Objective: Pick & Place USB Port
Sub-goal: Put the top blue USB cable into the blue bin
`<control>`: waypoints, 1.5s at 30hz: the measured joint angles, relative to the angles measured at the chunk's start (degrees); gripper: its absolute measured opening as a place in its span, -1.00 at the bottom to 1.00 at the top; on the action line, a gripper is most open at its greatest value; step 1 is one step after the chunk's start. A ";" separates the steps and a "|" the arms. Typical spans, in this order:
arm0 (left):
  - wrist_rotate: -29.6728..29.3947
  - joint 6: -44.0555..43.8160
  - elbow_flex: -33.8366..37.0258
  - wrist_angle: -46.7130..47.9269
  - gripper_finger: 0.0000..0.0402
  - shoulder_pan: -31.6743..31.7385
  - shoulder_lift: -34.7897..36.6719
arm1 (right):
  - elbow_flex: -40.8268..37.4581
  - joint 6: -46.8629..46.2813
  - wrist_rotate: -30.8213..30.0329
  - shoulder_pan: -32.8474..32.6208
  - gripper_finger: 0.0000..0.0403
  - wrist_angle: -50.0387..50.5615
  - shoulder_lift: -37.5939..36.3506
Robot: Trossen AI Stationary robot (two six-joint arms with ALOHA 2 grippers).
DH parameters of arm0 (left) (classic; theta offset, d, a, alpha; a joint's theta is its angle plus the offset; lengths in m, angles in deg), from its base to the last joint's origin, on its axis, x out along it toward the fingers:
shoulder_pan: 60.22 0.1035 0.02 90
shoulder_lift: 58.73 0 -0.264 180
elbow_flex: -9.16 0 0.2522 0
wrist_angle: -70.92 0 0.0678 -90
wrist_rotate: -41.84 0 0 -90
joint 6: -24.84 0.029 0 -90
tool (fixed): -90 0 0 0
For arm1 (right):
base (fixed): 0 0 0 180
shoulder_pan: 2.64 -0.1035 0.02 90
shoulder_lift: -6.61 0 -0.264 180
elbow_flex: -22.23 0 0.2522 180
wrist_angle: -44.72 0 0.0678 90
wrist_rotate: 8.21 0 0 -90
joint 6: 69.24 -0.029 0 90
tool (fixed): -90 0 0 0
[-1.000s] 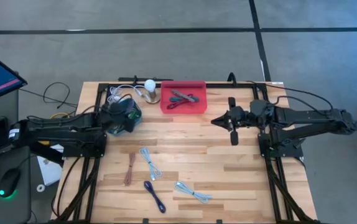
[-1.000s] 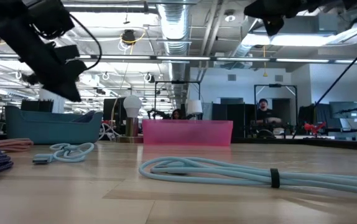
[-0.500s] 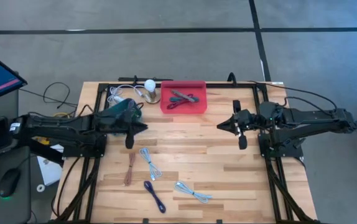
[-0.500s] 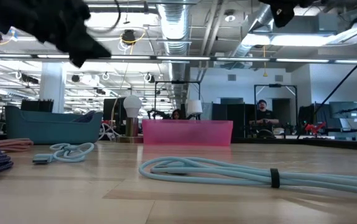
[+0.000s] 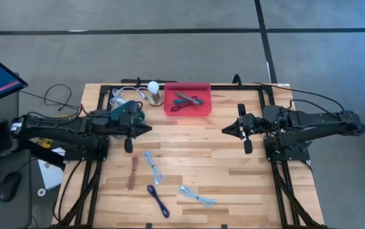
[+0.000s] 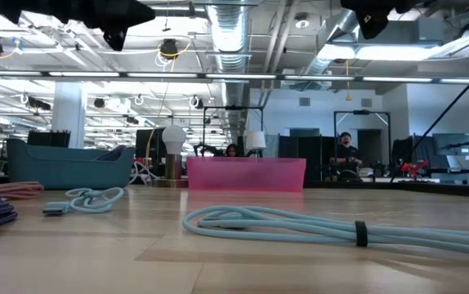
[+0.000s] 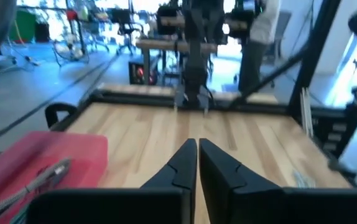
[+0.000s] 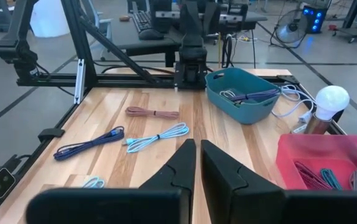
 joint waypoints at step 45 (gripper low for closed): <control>3.83 -1.65 -2.14 3.13 -0.95 -0.09 -12.01 | 0.02 -2.50 0.01 0.00 -0.94 0.36 11.82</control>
